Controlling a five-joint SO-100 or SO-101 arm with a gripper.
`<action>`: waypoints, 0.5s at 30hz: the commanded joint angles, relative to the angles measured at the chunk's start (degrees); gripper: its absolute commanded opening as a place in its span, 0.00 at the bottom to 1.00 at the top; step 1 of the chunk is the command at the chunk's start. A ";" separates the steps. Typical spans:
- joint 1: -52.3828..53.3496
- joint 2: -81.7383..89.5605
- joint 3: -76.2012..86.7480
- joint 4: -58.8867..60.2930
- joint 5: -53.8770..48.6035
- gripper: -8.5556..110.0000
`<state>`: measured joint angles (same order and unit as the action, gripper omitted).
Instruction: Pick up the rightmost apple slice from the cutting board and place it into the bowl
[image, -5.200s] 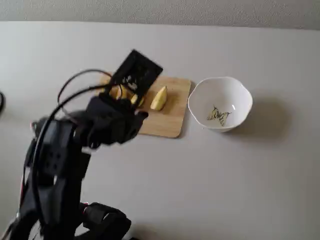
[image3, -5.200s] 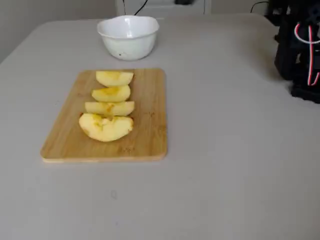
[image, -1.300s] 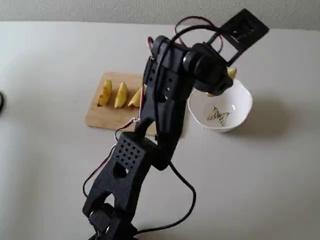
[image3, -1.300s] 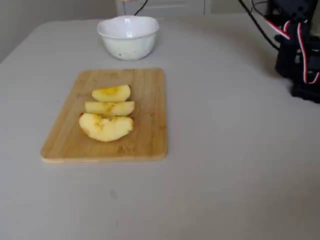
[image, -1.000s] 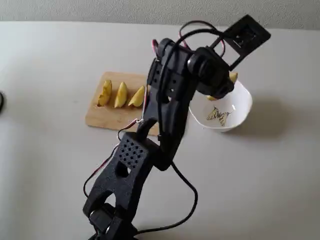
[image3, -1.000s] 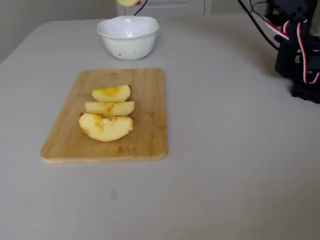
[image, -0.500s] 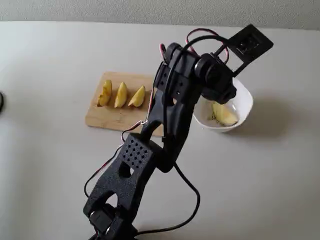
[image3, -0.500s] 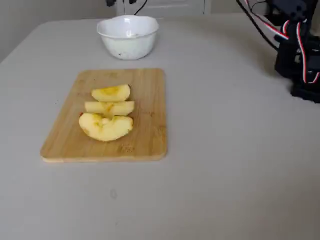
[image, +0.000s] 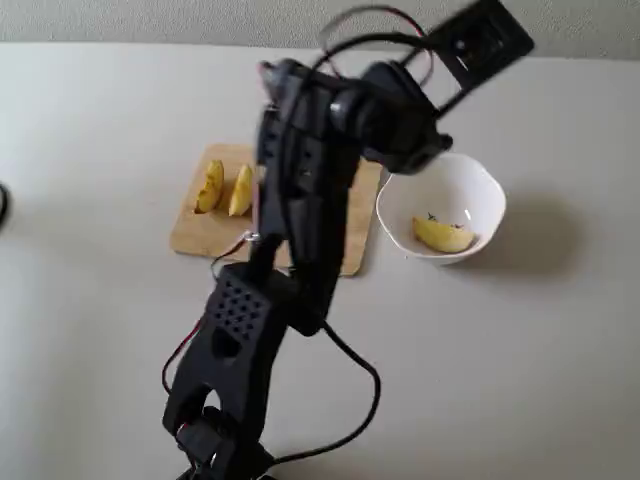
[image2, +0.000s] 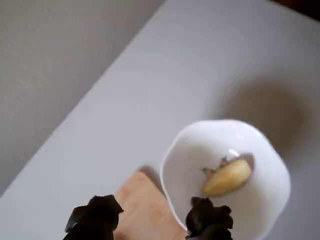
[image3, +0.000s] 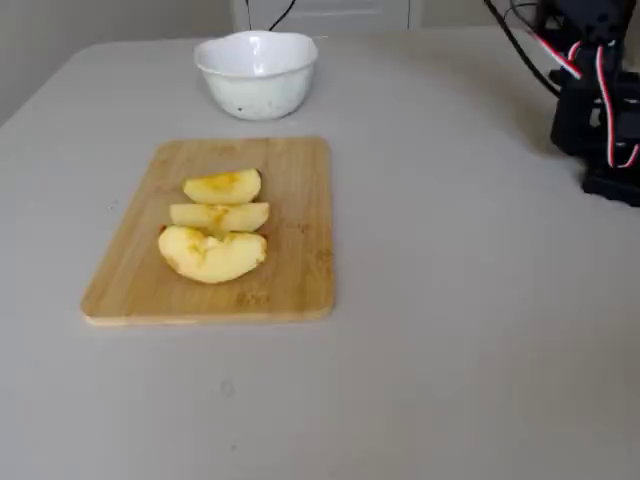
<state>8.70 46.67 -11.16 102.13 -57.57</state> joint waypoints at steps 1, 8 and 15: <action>-4.04 21.36 7.91 2.20 5.27 0.23; -10.37 48.43 29.27 2.20 12.57 0.23; -13.71 73.83 52.65 2.11 25.84 0.23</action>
<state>-3.43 98.79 24.96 102.30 -40.52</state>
